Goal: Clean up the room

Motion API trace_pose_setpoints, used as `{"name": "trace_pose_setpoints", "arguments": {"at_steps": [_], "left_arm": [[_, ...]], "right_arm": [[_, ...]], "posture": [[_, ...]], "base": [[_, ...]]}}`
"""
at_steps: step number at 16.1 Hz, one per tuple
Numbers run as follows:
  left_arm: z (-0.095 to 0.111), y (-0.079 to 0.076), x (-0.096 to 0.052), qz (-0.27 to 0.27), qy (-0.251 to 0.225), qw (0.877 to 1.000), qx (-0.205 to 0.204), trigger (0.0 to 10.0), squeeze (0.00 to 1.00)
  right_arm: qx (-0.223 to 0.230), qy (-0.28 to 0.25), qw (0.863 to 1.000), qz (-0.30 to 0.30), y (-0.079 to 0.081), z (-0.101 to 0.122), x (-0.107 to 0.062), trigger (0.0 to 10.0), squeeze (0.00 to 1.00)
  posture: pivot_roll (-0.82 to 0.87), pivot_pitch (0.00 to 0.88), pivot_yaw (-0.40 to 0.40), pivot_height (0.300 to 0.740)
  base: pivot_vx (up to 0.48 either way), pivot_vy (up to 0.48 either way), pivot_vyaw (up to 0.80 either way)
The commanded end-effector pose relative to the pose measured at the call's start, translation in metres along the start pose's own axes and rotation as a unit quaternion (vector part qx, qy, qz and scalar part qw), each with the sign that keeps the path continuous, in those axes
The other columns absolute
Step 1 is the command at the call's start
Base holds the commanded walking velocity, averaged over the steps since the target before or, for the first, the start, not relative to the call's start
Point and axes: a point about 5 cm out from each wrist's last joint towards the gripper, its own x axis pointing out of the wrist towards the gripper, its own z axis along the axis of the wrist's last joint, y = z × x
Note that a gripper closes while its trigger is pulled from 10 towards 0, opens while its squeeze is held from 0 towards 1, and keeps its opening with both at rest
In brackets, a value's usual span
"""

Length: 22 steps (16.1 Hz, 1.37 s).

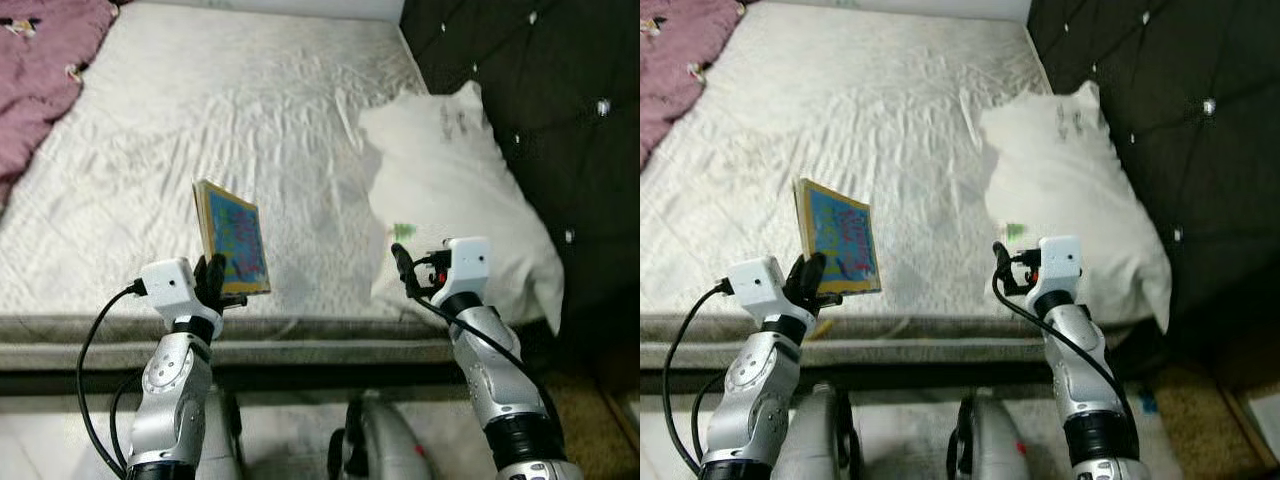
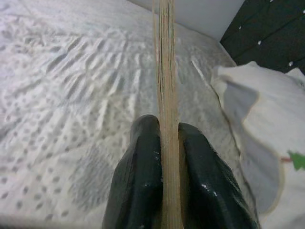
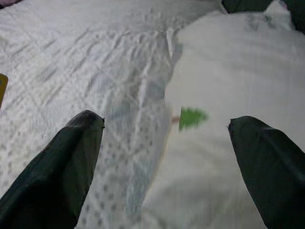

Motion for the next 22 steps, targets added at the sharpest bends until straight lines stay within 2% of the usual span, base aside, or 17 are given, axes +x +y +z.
{"name": "trace_pose_setpoints", "arguments": {"at_steps": [1,7,22], "left_arm": [[0.0063,-0.0046,0.0019,-0.009,-0.019,1.0,0.005,10.0,0.0],[0.0124,-0.0063,0.0031,-0.028,-0.038,0.999,0.008,10.0,0.0],[0.0124,-0.0099,0.0057,-0.034,-0.041,0.999,-0.003,10.0,0.0]], "right_arm": [[-0.008,-0.005,1.0,-0.002,-0.0041,0.0018,0.0005,10.0,0.0],[-0.017,-0.009,1.0,0.003,-0.0036,0.0018,0.0023,10.0,0.0],[-0.026,-0.02,0.999,-0.002,-0.0033,0.0032,0.0035,10.0,0.0]], "posture": [[-0.07,0.168,-0.076,0.605],[-0.07,0.162,-0.074,0.605],[-0.07,0.176,-0.077,0.605]], "base": [[0.0,0.0,0.0],[0.0,0.0,0.0],[0.305,0.0,0.0]]}}
